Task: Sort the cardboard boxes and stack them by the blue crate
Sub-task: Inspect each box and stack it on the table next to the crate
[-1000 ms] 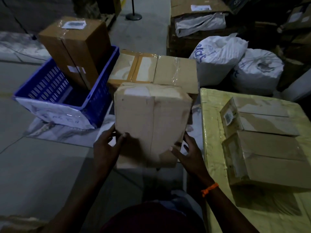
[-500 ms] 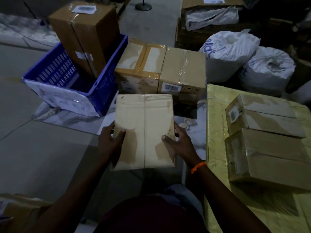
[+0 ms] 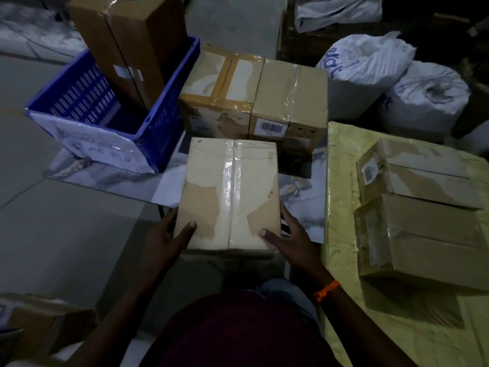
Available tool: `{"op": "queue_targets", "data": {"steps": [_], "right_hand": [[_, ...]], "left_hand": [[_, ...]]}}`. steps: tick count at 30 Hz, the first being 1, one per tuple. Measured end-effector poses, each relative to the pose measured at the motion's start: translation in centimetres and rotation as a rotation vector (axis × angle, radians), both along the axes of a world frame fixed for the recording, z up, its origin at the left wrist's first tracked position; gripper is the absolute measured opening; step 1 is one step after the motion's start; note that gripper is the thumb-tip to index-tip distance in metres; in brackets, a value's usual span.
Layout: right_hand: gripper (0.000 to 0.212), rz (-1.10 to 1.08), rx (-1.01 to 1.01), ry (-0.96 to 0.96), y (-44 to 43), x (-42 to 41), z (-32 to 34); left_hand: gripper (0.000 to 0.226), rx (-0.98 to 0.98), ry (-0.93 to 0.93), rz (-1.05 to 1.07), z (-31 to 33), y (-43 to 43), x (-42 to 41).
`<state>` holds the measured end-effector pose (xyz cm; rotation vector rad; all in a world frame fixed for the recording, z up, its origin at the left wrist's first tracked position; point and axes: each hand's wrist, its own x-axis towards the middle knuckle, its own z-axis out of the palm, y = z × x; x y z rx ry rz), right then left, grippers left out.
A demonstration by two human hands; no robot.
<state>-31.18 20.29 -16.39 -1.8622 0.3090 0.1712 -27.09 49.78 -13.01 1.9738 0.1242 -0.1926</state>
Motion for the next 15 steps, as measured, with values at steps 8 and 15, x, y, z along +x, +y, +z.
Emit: {"op": "queue_targets", "data": {"steps": [8, 15], "right_hand": [[0.084, -0.064, 0.04, -0.179, 0.2, 2.1, 6.8], [0.079, -0.11, 0.116, -0.343, 0.2, 6.1, 11.1]], "left_hand": [[0.044, -0.141, -0.195, 0.112, 4.9, -0.2, 1.5], [0.05, -0.172, -0.402, 0.13, 9.6, -1.5, 7.5]]}}
